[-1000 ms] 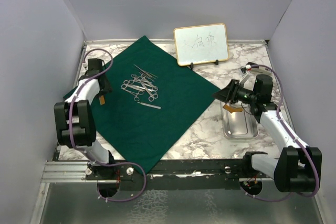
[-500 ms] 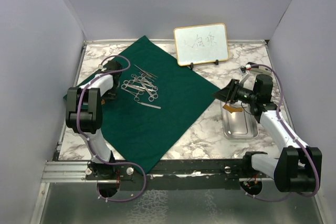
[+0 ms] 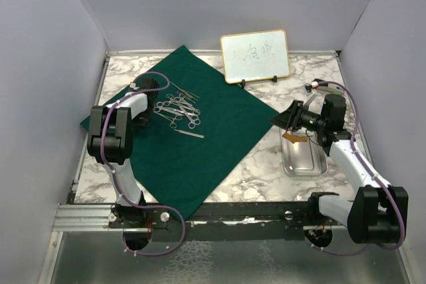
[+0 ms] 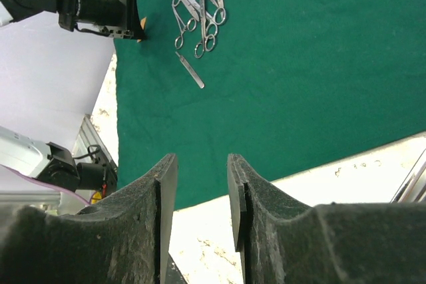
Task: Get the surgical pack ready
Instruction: Pick up the medical item from the surgical kit.
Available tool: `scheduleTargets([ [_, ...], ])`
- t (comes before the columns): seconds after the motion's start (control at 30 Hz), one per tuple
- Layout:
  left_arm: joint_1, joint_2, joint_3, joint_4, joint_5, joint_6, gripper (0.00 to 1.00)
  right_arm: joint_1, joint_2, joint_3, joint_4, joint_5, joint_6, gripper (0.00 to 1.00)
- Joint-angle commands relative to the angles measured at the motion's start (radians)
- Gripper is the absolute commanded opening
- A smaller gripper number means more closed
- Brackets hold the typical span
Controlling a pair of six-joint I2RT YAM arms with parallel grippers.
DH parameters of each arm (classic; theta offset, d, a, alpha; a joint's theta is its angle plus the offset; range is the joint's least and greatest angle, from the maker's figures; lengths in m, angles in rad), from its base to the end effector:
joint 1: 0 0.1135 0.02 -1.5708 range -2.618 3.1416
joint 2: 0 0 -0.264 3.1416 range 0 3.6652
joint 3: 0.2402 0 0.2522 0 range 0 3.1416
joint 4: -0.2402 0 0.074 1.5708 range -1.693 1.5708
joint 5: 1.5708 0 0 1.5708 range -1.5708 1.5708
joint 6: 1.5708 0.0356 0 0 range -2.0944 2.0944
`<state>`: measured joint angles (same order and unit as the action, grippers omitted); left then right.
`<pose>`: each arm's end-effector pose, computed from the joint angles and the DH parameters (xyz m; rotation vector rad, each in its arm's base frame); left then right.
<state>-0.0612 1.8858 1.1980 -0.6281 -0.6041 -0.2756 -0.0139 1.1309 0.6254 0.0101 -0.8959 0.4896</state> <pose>0.3558 -0.0015 0.1554 -0.3949 2.6651 0.7691 0.2360 0.0245 0.2405 -0.0567 2.0742 1.2118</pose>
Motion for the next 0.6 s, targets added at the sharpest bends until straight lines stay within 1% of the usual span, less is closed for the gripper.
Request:
scheduleTargets([
  [0.0, -0.003, 0.036, 0.036, -0.018, -0.055, 0.017, 0.24, 0.006, -0.019, -0.005, 0.035, -0.025, -0.005, 0.36],
  [0.17, -0.006, 0.035, 0.046, -0.024, -0.060, 0.021, 0.07, 0.006, -0.019, -0.002, 0.029, -0.025, -0.011, 0.36],
  [0.27, -0.017, 0.004, 0.038, -0.031, -0.067, 0.022, 0.00, 0.006, -0.017, -0.004, 0.027, -0.021, -0.014, 0.36],
  [0.47, -0.046, -0.118, 0.035, -0.066, -0.075, 0.004, 0.00, 0.009, -0.009, 0.005, 0.022, -0.020, -0.015, 0.36],
  [0.5, -0.049, -0.147, 0.034, -0.075, -0.064, 0.000, 0.00, 0.010, -0.009, 0.006, 0.022, -0.019, -0.016, 0.36],
  [0.57, -0.050, -0.212, 0.032, -0.084, 0.028, -0.004, 0.00, 0.014, -0.004, 0.008, 0.019, -0.017, -0.017, 0.36],
])
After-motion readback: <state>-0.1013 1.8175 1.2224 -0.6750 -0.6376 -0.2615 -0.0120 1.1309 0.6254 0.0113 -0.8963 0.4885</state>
